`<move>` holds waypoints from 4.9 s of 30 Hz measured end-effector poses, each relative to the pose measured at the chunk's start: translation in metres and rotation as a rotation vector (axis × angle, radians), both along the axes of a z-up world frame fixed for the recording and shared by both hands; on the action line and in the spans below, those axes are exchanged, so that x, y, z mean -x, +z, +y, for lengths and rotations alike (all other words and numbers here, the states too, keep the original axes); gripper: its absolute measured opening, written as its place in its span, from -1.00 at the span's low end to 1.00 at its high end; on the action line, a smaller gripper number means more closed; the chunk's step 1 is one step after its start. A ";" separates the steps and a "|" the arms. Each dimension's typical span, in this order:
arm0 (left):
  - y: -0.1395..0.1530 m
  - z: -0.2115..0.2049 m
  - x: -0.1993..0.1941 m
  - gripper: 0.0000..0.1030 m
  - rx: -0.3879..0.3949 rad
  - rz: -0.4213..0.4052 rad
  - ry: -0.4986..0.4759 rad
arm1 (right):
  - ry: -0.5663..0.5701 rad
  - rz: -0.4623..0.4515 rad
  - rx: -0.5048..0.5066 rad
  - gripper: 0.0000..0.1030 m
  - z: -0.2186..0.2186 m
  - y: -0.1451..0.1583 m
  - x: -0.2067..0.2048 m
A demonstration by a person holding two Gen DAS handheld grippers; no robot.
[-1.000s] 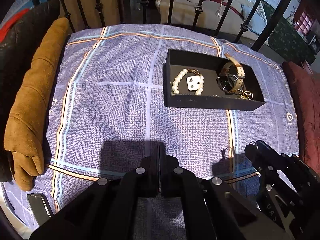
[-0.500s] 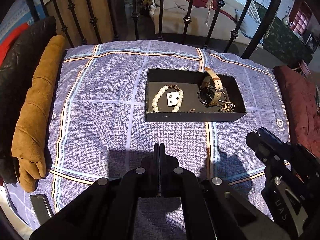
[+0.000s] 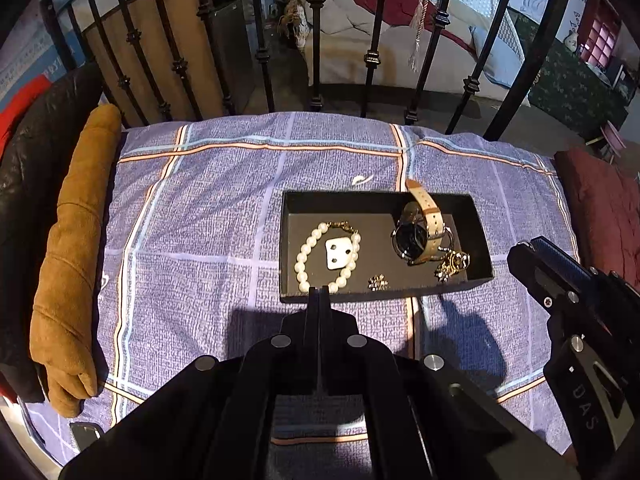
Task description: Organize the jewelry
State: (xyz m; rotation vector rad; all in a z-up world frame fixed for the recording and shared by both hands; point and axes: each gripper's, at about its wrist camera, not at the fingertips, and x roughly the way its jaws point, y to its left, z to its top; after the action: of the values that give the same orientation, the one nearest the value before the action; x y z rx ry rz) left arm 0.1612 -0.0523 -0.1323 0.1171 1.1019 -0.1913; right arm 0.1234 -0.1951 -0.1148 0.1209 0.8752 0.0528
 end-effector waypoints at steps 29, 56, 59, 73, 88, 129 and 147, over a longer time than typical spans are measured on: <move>-0.025 -0.018 -0.058 -1.00 -0.010 0.043 -0.013 | -0.023 0.064 0.063 -0.60 -0.010 -0.040 -0.060; -0.004 0.004 -0.040 0.87 -0.093 -0.039 0.103 | -0.127 0.093 0.067 0.27 -0.025 -0.023 -0.037; 0.000 0.005 -0.033 0.87 -0.156 -0.055 0.139 | -0.157 0.122 0.054 0.27 -0.027 -0.024 -0.029; 0.031 0.019 0.005 0.87 -0.069 -0.057 0.125 | -0.166 0.147 0.052 0.28 -0.015 0.003 0.002; 0.054 0.029 0.011 0.87 -0.031 -0.029 0.114 | -0.109 0.132 0.094 0.28 0.007 0.031 0.013; 0.056 0.029 0.014 0.87 -0.045 -0.042 0.098 | -0.134 0.138 0.111 0.28 0.001 0.035 0.006; 0.055 0.027 0.011 0.87 -0.044 -0.040 0.094 | -0.132 0.135 0.117 0.27 0.000 0.038 0.002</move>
State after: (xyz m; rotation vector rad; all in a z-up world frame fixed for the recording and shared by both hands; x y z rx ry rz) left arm 0.1507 -0.0252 -0.0771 0.1077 1.0697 -0.0804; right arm 0.1216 -0.1946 -0.0765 0.0729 1.0008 -0.1317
